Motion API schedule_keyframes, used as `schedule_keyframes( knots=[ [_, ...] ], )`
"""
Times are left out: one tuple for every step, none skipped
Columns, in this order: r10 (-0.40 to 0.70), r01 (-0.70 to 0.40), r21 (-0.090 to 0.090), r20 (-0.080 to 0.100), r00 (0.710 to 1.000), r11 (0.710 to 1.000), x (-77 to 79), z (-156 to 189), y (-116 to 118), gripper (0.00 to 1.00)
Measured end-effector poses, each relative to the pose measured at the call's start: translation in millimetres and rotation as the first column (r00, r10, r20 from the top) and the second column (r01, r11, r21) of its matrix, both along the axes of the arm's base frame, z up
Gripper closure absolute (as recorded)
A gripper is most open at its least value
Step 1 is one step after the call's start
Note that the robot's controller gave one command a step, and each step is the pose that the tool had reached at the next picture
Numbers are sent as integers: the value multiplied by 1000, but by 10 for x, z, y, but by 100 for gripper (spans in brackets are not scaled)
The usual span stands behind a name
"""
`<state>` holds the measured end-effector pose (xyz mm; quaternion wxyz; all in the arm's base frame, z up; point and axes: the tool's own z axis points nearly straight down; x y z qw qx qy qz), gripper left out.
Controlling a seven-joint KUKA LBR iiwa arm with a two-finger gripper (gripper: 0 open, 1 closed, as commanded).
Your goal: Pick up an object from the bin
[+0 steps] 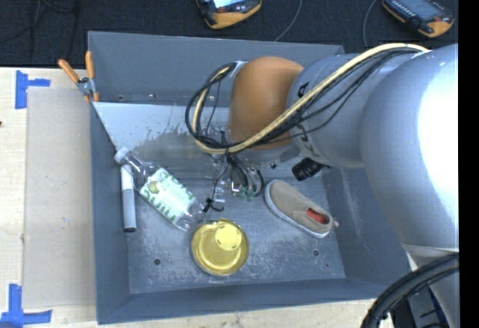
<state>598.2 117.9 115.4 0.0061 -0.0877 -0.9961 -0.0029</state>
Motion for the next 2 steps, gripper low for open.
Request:
schedule_keyframes(
  knots=[
    [-2,2,-2,1,1000,1000,0,29,-27,0],
    [-151,151,-2,-1,989,989,24,-449,165,0]
  ],
)
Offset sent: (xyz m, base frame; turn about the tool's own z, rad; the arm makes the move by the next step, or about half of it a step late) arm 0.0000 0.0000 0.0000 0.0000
